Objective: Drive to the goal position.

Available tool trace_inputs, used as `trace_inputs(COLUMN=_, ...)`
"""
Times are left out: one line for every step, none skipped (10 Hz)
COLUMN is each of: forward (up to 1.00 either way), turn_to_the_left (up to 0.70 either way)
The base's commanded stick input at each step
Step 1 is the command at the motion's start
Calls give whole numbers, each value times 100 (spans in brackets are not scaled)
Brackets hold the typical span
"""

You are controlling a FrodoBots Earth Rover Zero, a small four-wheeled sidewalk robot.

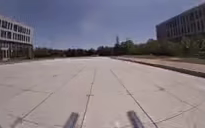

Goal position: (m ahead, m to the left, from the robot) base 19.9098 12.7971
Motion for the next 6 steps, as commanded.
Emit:
trace_inputs(forward=70, turn_to_the_left=0)
trace_inputs(forward=70, turn_to_the_left=0)
trace_inputs(forward=70, turn_to_the_left=0)
trace_inputs(forward=70, turn_to_the_left=0)
trace_inputs(forward=70, turn_to_the_left=0)
trace_inputs(forward=70, turn_to_the_left=0)
